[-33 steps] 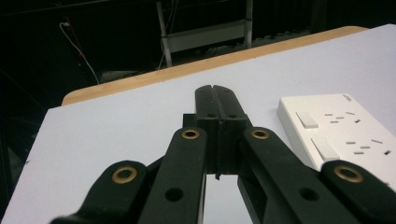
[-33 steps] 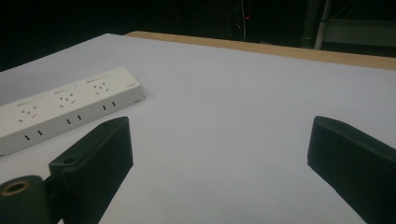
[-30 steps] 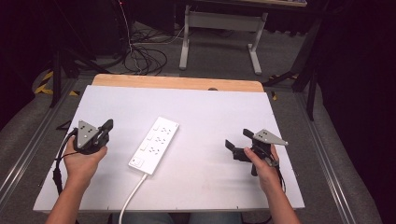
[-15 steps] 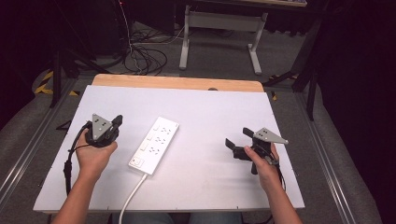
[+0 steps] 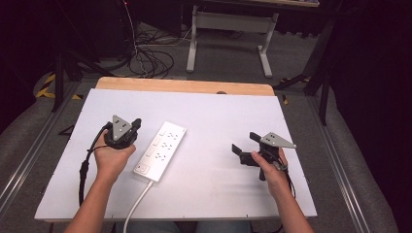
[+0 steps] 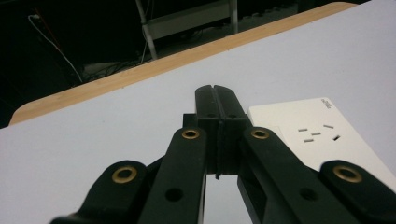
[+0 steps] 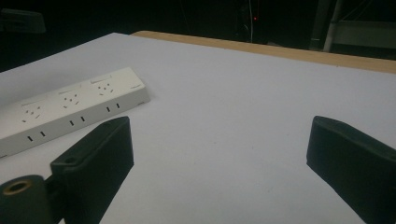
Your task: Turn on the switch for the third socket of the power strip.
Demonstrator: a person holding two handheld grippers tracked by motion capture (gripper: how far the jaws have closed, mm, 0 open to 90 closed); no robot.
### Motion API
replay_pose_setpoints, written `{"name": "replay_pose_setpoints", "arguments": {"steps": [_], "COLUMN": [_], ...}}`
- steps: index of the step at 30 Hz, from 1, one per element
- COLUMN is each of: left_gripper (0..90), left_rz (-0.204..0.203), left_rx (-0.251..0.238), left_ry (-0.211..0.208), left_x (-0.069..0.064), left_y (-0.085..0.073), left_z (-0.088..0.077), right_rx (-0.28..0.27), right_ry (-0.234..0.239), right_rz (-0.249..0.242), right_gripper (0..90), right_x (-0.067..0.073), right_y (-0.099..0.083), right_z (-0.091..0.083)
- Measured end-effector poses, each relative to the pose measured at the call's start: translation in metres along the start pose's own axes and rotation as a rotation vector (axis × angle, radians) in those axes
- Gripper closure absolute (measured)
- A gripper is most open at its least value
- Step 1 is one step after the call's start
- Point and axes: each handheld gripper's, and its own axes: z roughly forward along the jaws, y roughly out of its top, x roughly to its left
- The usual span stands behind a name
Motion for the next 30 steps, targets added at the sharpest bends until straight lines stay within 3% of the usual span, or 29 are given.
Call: {"name": "replay_pose_setpoints", "arguments": {"steps": [15,23,30], "left_gripper": [89.9,89.9,89.9], "left_rz": [0.0,0.04,0.051], "left_rx": [0.03,0.07,0.101], "left_ry": [-0.026,-0.047,-0.074], "left_x": [-0.006,-0.014,-0.022], "left_y": [0.0,0.001,0.003], "left_z": [0.012,0.024,0.035], "right_rx": [0.0,-0.001,-0.002], "right_ry": [-0.003,-0.003,-0.005], "right_rz": [0.0,0.002,0.01], "right_gripper": [7.8,7.8,7.8], "right_x": [0.0,-0.001,-0.003], "right_y": [0.0,0.001,0.001], "right_z": [-0.001,0.0,0.0]}}
